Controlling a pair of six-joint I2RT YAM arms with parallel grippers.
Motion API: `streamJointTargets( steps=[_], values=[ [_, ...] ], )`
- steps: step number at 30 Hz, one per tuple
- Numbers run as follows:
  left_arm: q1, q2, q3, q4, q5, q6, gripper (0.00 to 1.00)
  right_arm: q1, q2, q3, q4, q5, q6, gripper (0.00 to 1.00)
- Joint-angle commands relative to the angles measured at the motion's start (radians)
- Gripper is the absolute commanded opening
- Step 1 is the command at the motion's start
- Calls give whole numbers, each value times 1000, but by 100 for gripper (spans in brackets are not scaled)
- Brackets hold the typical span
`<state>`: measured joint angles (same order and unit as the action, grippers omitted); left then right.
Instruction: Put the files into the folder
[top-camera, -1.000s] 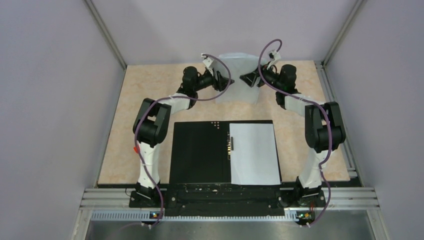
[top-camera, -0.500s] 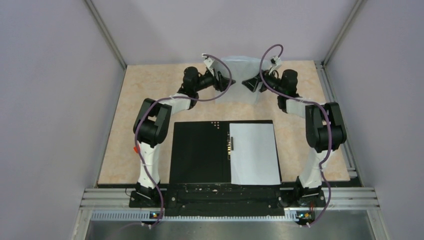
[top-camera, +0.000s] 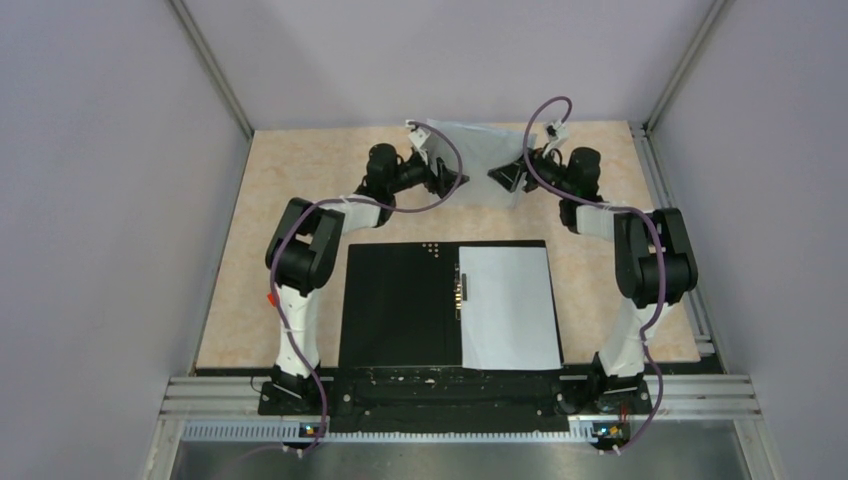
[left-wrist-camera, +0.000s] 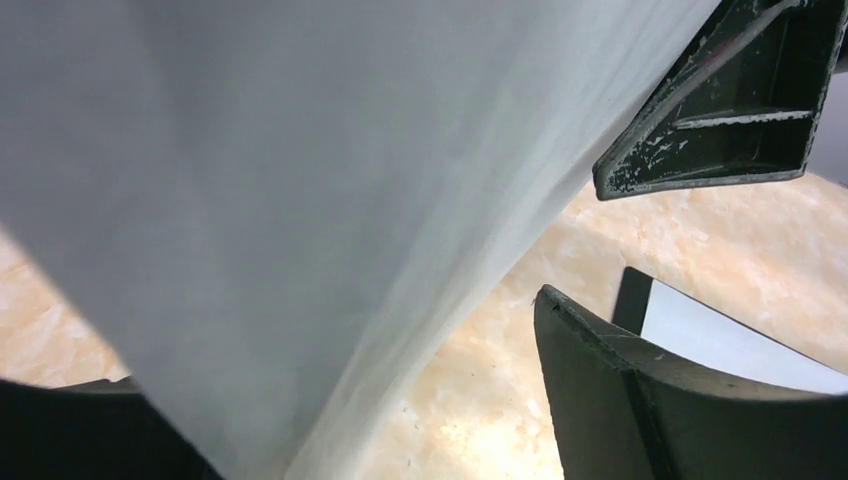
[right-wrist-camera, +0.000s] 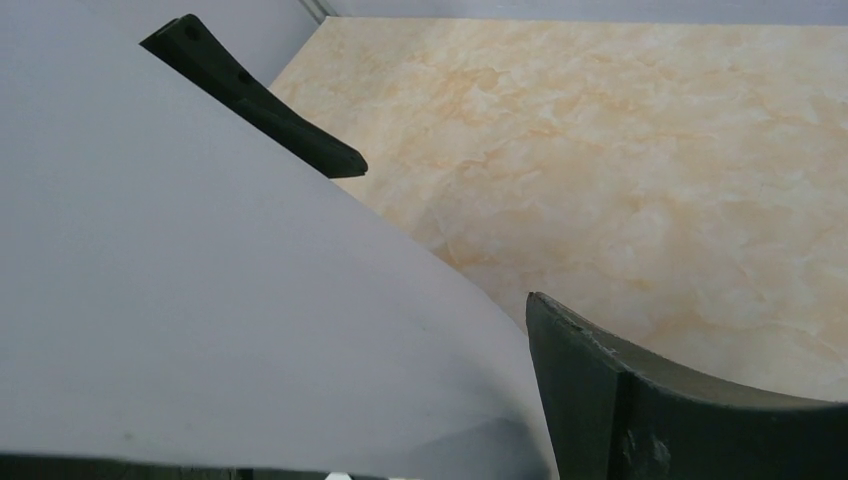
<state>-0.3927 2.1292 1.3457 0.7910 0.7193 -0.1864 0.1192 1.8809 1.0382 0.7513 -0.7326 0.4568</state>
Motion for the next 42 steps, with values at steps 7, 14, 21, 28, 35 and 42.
streamJointTargets(
  steps=[7, 14, 21, 28, 35, 42],
  values=[
    [3, -115, -15, 63, -35, 5, 92, 8, -44, 9, 87, -23, 7, 82],
    [4, -115, -6, 87, -18, -34, 99, 28, -31, 43, 66, -22, -7, 83],
    [2, -94, 8, 136, -14, -95, 99, 48, -7, 77, 46, -13, -18, 83],
    [0, -81, 35, 126, -12, -107, 99, 53, 3, 85, 39, -7, -21, 83],
    [-8, -56, 66, 117, -13, -122, 99, 61, 22, 86, 61, -10, -1, 83],
    [-27, -40, 87, 118, -27, -132, 99, 63, 17, 97, 39, -2, -10, 83]
  ],
)
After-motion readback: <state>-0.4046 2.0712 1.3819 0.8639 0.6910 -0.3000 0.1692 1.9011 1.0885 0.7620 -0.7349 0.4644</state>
